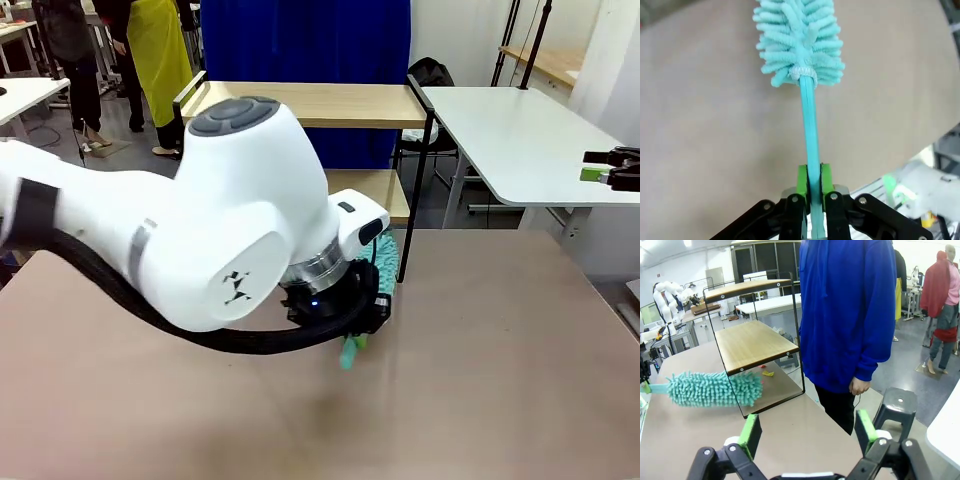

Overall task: Clean the shelf.
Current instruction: Clean the specific section of the Shelf indicated by the human with the Duster.

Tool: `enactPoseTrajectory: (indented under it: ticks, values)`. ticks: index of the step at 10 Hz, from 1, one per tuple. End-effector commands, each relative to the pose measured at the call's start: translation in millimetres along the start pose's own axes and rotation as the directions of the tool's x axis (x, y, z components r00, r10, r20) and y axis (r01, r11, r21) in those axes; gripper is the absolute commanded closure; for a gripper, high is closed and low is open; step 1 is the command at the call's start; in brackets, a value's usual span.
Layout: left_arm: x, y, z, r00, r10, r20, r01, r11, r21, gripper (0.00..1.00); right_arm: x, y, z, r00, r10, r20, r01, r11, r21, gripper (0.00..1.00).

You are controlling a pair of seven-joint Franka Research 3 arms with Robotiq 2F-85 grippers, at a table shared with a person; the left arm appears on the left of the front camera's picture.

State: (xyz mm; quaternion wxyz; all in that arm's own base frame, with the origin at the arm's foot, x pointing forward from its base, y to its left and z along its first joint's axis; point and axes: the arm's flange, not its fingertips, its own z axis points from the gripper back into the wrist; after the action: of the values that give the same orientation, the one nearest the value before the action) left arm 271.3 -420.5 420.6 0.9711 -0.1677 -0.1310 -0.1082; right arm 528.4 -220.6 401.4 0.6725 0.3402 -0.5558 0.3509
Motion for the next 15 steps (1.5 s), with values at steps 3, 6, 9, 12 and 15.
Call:
enactPoseTrajectory:
  ticks: [3,6,9,12,15]
  values:
    - [32,-27,-54,0.978,0.110,0.177,-0.117,0.993,0.025,0.87,3,2,-2,1.000,0.005,0.002,-0.005,1.000,0.003,0.00]
    - [56,-37,-77,0.964,0.145,0.223,-0.146,0.989,-0.010,0.87,3,2,-2,1.000,0.005,0.002,-0.005,1.000,0.003,0.00]
    - [75,-31,-104,0.963,0.178,0.202,-0.184,0.983,0.009,0.87,3,2,-2,1.000,0.005,0.002,-0.005,1.000,0.003,0.00]
    - [77,-21,-128,0.961,0.218,0.171,-0.230,0.972,0.054,0.87,3,2,-2,1.000,0.005,0.002,-0.005,1.000,0.003,0.00]
    - [78,-8,-117,0.974,0.176,0.141,-0.185,0.981,0.051,0.87,3,2,-2,1.000,0.005,0.002,-0.005,1.000,0.003,0.00]
